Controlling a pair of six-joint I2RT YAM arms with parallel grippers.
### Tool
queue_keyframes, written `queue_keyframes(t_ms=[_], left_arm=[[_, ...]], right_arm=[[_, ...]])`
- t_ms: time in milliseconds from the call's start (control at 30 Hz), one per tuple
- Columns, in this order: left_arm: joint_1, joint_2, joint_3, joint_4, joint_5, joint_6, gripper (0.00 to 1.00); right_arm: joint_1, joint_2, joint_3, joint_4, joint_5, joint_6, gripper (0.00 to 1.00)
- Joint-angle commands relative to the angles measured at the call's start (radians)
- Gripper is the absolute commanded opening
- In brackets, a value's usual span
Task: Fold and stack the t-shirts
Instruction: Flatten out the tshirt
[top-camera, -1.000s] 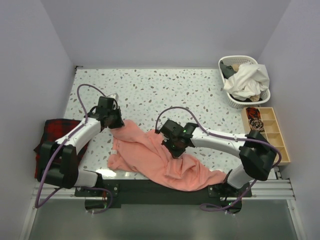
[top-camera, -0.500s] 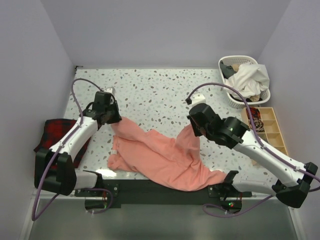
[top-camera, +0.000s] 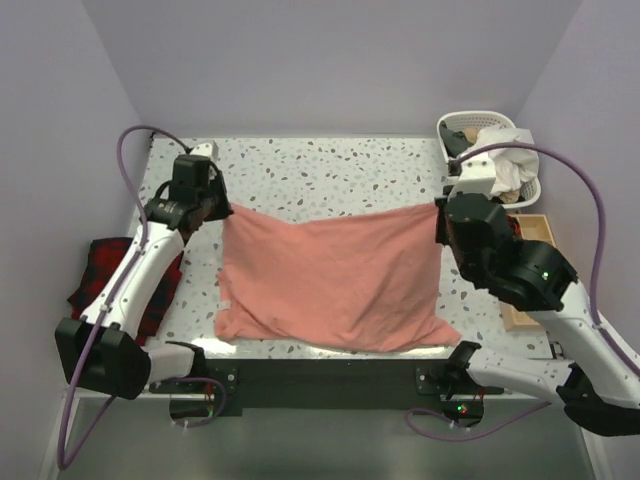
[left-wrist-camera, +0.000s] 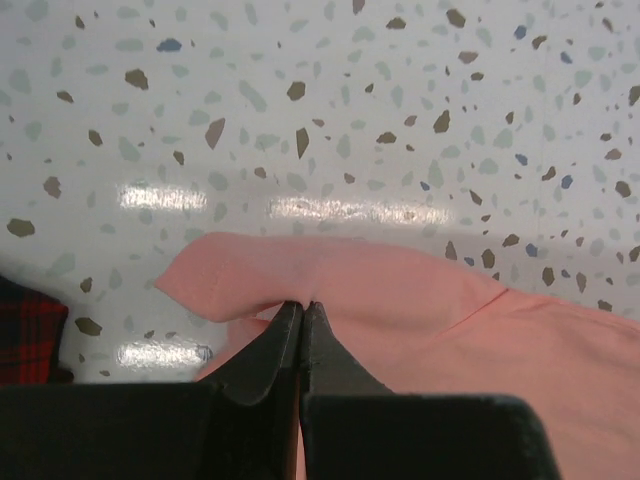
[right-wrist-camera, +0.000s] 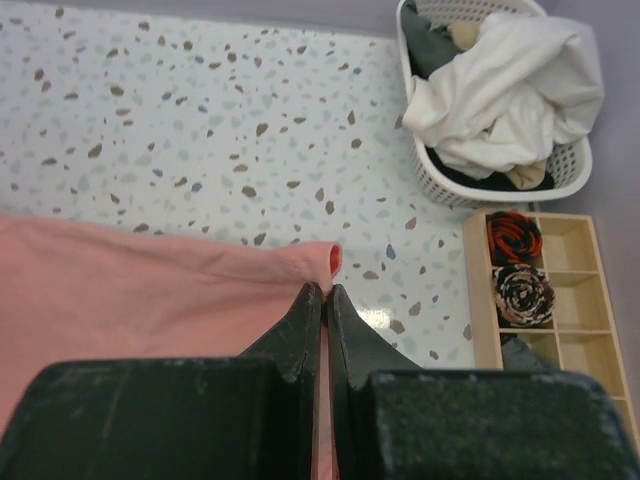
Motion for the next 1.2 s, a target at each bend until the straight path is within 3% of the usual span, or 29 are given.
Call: queue_keyframes(t_ms=[0, 267, 467, 833, 1167], left_arm=[[0.005, -0.075, 0.189, -0.069, -0.005, 0.053, 0.0], [0.005, -0.163, 0.616, -0.297, -0.012, 0.111, 0.0], [0.005, -0.229, 0.838, -0.37, 0.005, 0.14, 0.0], [0.005, -0.348, 0.974, -0.338, 0.172, 0.114, 0.0], [0.004, -0.367, 1.053, -0.201, 0.252, 0.113, 0.0]], right_arm=[[-0.005, -0.029, 0.104, 0.034, 0.143, -0.068, 0.0], [-0.005, -0.095, 0.265, -0.03, 0.073, -0.134, 0.0], [-0.002, -0.132, 0.38, -0.055, -0.032, -0.176, 0.0], [-0.005, -0.107, 0.598, -0.11, -0.23, -0.269, 0.0], [-0.005, -0.09, 0.603, -0.021, -0.231, -0.356, 0.0]])
